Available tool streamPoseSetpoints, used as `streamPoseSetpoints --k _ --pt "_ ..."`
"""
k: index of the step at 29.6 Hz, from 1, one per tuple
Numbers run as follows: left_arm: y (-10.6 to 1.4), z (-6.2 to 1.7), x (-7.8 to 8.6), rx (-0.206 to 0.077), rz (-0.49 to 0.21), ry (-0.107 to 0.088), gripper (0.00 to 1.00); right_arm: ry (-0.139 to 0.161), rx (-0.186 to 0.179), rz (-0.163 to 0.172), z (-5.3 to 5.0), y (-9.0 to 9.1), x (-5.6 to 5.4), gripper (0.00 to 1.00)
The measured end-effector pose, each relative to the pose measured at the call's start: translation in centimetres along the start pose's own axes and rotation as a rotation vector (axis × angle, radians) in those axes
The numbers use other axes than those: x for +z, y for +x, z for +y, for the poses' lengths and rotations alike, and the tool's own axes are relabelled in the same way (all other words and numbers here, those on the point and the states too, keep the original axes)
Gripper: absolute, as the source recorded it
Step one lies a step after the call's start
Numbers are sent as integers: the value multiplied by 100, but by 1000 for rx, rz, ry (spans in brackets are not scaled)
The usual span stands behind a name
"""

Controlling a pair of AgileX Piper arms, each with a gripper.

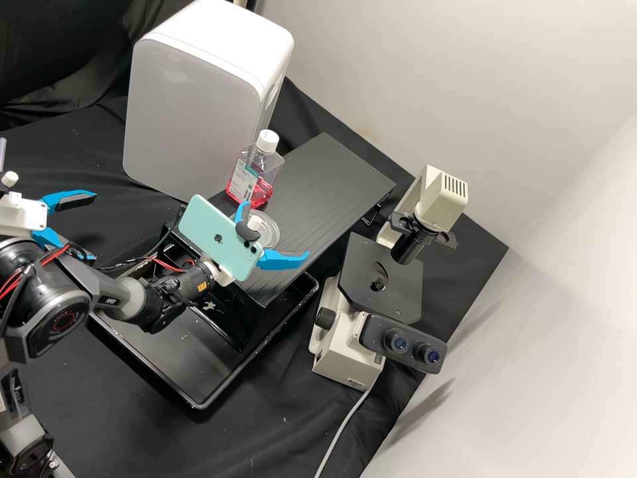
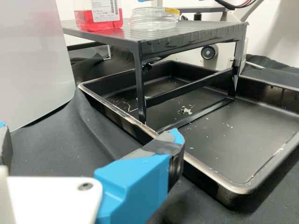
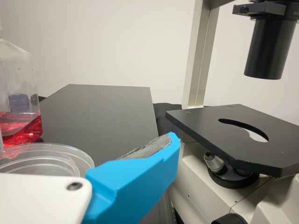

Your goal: Remove the lid from the petri dish

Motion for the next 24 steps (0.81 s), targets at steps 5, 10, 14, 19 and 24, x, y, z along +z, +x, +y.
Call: streamPoseSetpoints --k 5,10,14,19,24 --pt "0 0 0 0 0 0 100 0 0 0 0 0 0 100" --pt "0 0 0 0 0 0 100 0 0 0 0 0 0 100" --pt "-4 4 0 2 -1 0 100 0 0 0 0 0 0 100" --pt "-30 21 -24 8 7 -4 100 0 0 0 0 0 0 100" --pt "-36 32 -26 13 9 -7 100 0 0 0 0 0 0 100"
